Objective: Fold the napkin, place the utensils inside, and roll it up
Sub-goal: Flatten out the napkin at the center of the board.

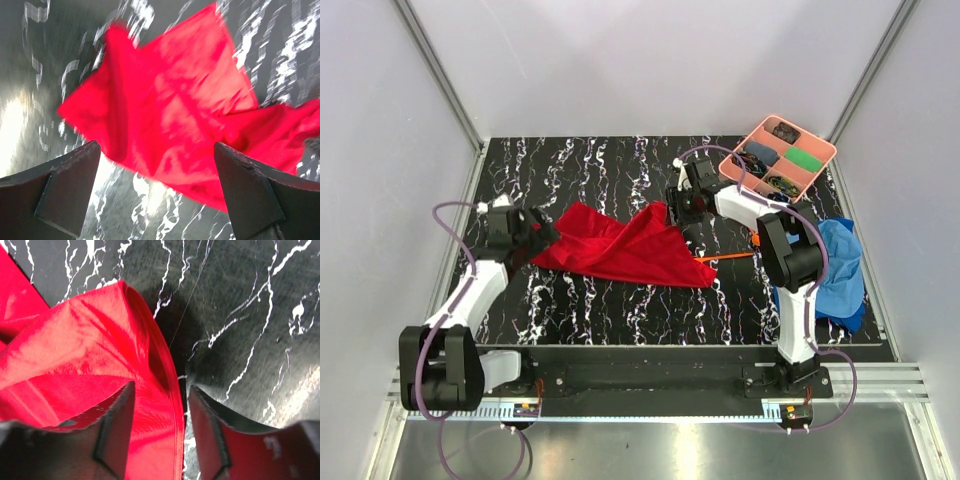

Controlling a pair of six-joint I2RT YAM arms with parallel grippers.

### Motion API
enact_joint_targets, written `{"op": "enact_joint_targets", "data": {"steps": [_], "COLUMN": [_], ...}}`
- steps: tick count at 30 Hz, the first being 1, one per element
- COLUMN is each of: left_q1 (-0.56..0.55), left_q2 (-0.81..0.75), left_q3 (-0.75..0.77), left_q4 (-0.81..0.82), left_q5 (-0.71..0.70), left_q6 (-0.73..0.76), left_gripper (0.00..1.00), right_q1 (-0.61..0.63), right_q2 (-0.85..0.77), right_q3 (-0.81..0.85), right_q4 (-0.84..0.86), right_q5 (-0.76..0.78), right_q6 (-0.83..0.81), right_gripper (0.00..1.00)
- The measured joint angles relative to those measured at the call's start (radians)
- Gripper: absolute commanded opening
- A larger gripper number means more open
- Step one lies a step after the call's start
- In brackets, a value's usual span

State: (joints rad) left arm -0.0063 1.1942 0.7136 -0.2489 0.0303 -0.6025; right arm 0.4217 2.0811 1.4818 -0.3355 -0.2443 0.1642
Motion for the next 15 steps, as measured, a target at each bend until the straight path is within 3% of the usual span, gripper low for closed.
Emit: {"op": "enact_joint_targets", "data": {"steps": [6,13,15], "left_q1": [0.032,0.072,0.090], "left_q2": [-0.012,-0.070,-0.090], "left_q3": [-0.154,-0.216,-0.242], "left_q4": [0.044,0.098,0.117], "left_q5": [-0.004,-0.040,-0.047], "left_q6": [-0.084,-0.153,-0.174], "left_gripper": [0.99,0.99,0.99], "right_q1": [0.000,-0.001,-0.001], "right_q2": [0.027,0.027,0.027], "right_q3": [0.023,0.023,0.023], "right_q4": [0.001,0.010,0.014], "right_q5": [0.005,0.017,0.015], "right_q6": [-0.012,-0.032,-0.037], "right_gripper": [0.44,0.18,0.17]}}
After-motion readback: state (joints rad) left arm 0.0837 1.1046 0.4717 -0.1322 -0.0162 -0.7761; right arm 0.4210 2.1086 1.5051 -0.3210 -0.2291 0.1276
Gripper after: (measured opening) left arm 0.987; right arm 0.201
